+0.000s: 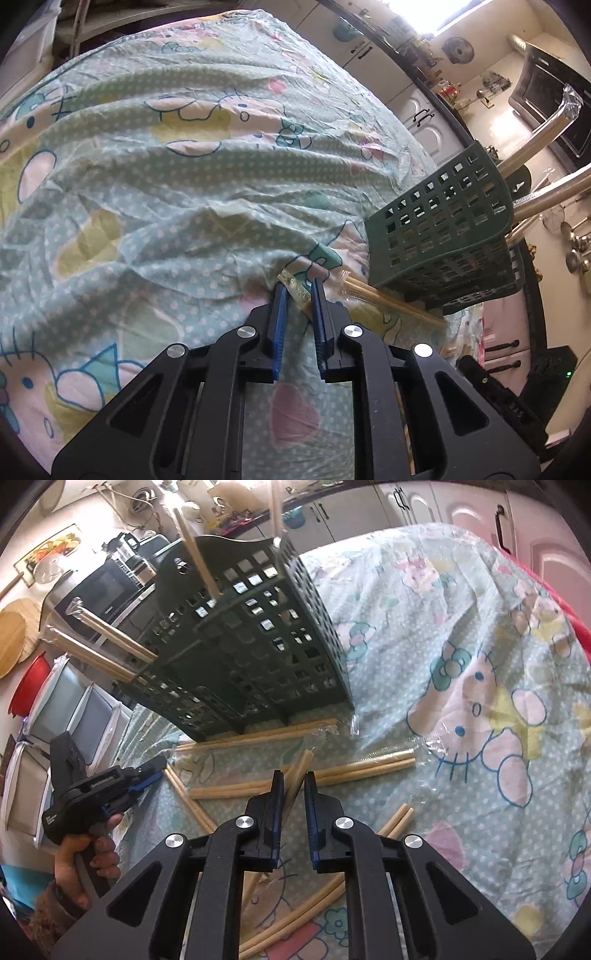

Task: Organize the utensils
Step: 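Close the left gripper on a chopstick while the right gripper grasps another, then lift both held chopsticks upright and carry them over the green basket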

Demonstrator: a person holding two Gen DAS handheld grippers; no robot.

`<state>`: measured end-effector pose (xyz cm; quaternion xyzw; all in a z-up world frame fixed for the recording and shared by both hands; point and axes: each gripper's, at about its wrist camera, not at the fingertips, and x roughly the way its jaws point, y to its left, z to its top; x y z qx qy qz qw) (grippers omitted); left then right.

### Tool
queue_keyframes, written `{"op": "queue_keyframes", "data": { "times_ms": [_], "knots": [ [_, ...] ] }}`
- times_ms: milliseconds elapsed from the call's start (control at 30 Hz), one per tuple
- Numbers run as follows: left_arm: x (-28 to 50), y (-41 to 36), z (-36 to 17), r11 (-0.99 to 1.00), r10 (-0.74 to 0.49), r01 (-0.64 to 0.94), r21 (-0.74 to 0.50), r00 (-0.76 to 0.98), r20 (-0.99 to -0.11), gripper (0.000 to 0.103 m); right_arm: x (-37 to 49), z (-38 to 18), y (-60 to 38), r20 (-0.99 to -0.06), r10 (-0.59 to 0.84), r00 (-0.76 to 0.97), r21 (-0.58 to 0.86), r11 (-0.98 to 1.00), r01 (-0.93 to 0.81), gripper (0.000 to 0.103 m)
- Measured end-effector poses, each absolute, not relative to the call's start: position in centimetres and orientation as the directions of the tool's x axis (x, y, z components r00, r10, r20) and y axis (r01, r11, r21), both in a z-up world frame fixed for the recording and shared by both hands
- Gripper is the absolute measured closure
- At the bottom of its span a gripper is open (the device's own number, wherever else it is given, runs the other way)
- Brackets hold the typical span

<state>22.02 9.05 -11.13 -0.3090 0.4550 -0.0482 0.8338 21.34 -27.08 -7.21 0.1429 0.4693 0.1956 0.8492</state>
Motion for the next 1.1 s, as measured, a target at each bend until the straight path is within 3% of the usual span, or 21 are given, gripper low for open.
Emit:
{"op": "queue_keyframes", "data": {
  "times_ms": [367, 667, 1100],
  "knots": [
    [20.0, 10.2, -7.7, 0.835, -0.318, -0.14, -0.532, 0.665, -0.676, 0.099, 20.5, -4.0, -25.2, -0.707, 0.474, 0.525, 0.377, 0.88, -0.288, 0.094],
    [16.9, 11.2, -2.6, 0.895, -0.211, -0.1, -0.435, 0.763, -0.611, 0.1, 19.4, -0.6, -22.5, -0.654, 0.486, 0.58, 0.3, 0.87, -0.391, 0.096],
    [13.3, 10.0, 2.7, 0.919, -0.207, -0.008, -0.394, 0.84, -0.502, 0.101, 17.9, 3.5, -20.8, -0.564, 0.515, 0.645, 0.227, 0.848, -0.479, 0.097]
  ]
}}
